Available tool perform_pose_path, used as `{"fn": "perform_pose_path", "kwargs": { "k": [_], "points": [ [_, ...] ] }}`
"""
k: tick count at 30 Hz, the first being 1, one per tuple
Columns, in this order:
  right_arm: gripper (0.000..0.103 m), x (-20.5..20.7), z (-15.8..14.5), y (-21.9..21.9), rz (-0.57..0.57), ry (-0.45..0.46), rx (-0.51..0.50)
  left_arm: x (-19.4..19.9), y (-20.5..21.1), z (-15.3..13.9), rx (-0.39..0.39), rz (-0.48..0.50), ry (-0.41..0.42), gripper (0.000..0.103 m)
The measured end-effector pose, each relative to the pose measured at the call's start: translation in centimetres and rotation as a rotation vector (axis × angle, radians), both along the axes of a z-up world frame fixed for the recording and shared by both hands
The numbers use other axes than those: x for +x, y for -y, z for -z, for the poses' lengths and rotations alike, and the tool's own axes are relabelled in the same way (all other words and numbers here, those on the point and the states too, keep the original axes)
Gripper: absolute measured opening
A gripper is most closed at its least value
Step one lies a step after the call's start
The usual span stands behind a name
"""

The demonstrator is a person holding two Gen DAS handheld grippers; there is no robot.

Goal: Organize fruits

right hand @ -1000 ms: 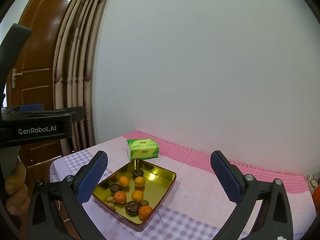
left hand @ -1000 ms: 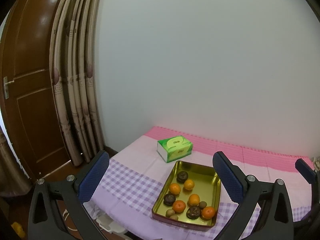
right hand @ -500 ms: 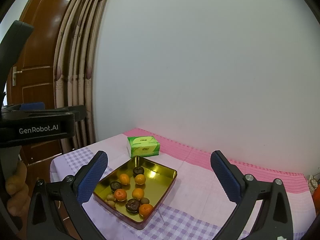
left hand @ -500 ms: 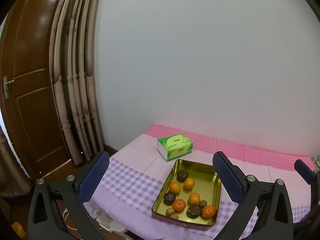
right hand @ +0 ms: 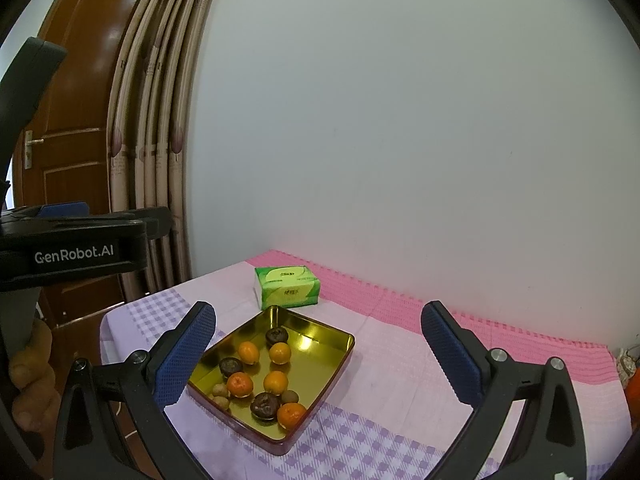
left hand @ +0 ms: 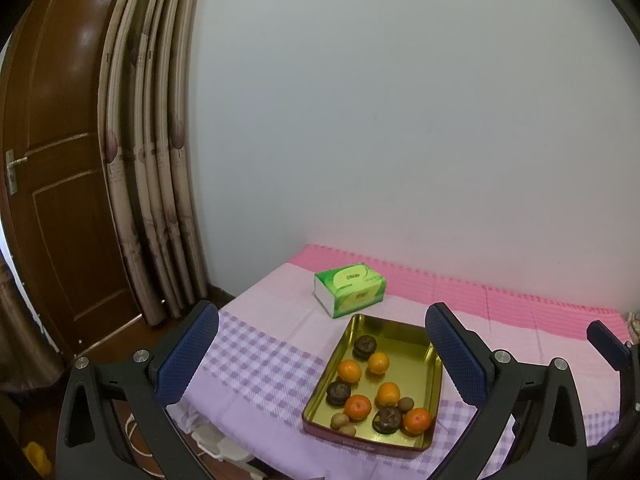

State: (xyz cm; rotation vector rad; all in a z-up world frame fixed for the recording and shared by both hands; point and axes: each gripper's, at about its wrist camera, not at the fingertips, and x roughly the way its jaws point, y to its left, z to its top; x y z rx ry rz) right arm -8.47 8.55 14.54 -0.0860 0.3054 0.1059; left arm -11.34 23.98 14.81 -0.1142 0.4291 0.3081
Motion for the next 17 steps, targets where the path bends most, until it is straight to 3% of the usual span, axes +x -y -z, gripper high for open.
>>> {"fn": "perform_pose_path", "kwargs": {
  "k": [10, 17],
  "points": [
    [0.102, 1.4, 1.7, 1.8, -0.018, -0.054, 0.018, 1.4, -0.1, 0.8, -0.002, -0.002, -0.051, 0.103],
    [0.102, 5.9, 7.3, 11.3, 0.12, -0.219, -0.021, 3.1, 0.5, 2.3, 0.018, -0.008, -0.114, 0.103]
  ]
}}
